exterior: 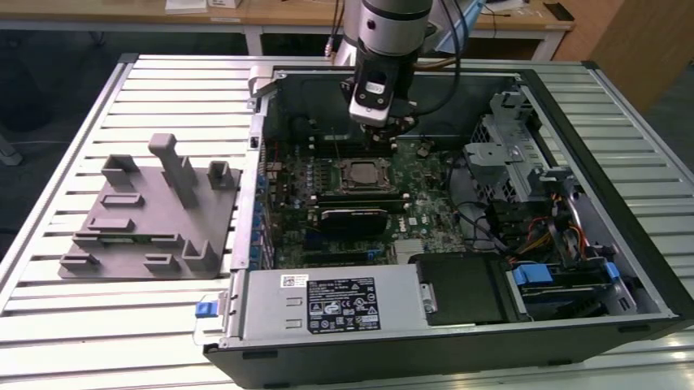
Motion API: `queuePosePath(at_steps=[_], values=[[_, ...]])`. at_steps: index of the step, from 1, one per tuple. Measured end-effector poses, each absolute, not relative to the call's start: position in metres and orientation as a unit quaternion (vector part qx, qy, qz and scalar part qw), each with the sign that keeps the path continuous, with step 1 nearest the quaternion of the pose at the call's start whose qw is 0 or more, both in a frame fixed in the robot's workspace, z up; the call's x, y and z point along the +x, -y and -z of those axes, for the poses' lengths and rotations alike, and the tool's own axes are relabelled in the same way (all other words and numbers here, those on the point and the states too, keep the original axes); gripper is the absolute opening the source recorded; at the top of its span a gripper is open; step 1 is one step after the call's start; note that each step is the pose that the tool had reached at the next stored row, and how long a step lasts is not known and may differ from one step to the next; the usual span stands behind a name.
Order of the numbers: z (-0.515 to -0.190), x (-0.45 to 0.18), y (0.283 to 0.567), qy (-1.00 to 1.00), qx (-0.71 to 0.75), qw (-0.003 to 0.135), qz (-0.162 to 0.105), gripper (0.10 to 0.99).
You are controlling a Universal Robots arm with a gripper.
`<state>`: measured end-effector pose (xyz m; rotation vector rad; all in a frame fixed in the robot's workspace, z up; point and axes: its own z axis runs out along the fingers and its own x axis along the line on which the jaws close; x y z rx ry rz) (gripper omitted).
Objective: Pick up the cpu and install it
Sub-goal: 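Close the cpu cover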
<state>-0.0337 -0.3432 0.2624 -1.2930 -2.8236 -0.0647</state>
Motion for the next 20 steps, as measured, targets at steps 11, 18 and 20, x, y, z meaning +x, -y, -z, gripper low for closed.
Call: queuePosePath(at_steps=[11, 18, 20], values=[[-0.2624, -0.0337, 0.3432, 0.922, -0.386, 0.018, 0.02, 0.106], [-0.2624, -0.0337, 0.3432, 0.93, -0.366, 0.019, 0.02, 0.106], [-0.2624, -0.0337, 0.3432, 0.932, -0.361, 0.019, 0.02, 0.106]])
